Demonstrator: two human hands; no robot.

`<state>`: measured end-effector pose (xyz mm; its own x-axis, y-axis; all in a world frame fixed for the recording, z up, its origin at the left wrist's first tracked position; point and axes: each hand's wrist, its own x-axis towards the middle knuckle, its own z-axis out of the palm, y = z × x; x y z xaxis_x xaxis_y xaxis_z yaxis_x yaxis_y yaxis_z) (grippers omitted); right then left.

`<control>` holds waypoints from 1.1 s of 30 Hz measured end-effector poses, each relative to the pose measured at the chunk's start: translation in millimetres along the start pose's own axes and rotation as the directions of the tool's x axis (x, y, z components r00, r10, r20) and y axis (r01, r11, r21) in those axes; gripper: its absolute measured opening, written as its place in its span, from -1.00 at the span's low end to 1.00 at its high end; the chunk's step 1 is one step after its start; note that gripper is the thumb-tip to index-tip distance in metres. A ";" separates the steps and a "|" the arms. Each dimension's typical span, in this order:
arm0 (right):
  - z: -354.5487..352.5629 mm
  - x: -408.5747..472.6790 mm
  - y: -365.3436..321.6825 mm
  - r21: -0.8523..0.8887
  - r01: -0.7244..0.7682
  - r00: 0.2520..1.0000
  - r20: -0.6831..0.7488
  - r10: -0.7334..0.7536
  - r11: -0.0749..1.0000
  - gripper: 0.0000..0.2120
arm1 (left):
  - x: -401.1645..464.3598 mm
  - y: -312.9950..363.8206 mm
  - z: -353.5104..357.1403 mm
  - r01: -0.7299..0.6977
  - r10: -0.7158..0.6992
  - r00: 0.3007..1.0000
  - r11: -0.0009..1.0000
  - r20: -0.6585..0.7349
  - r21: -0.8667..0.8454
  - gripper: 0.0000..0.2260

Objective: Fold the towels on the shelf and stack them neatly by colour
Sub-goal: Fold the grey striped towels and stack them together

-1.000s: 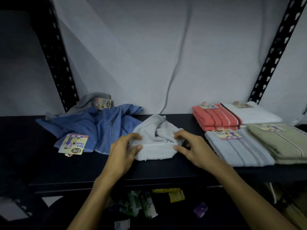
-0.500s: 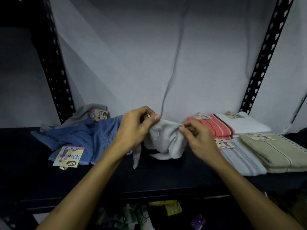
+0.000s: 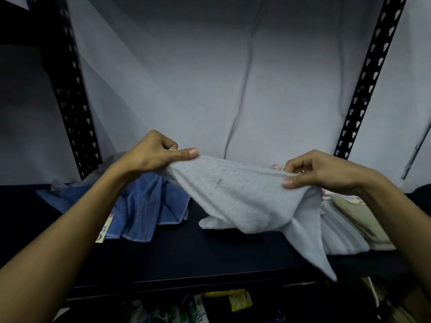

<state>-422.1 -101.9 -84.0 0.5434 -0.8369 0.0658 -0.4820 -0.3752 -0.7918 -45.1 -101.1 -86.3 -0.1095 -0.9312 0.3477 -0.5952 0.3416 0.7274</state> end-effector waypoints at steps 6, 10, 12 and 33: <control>-14.9 0.8 33.2 -0.296 -0.093 0.990 0.070 0.119 0.951 -0.80 | 9.1 -13.4 -14.9 0.019 -0.028 0.984 0.998 -0.177 -0.055 -0.47; -9.3 30.6 59.7 -0.715 -0.142 0.987 -0.055 0.148 0.684 -0.89 | 26.3 -18.1 -24.3 0.030 -0.028 0.963 1.000 -0.268 0.001 -0.49; -12.5 43.0 63.2 -0.720 -0.184 0.983 -0.146 0.114 0.669 -0.94 | 35.9 -22.2 -30.7 0.069 -0.036 0.949 0.993 -0.314 0.094 -0.47; 128.6 -12.0 64.6 -0.255 0.180 0.982 -0.002 -0.187 0.950 -0.71 | -1.0 -107.1 -18.9 0.339 -0.439 0.894 0.792 -0.090 -0.507 -0.85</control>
<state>-371.3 -64.8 -214.0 0.6227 -0.7527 0.2138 -0.5352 -0.6090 -0.5854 33.9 -134.3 -153.4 0.2353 -0.9709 0.0444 -0.1049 0.0200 0.9943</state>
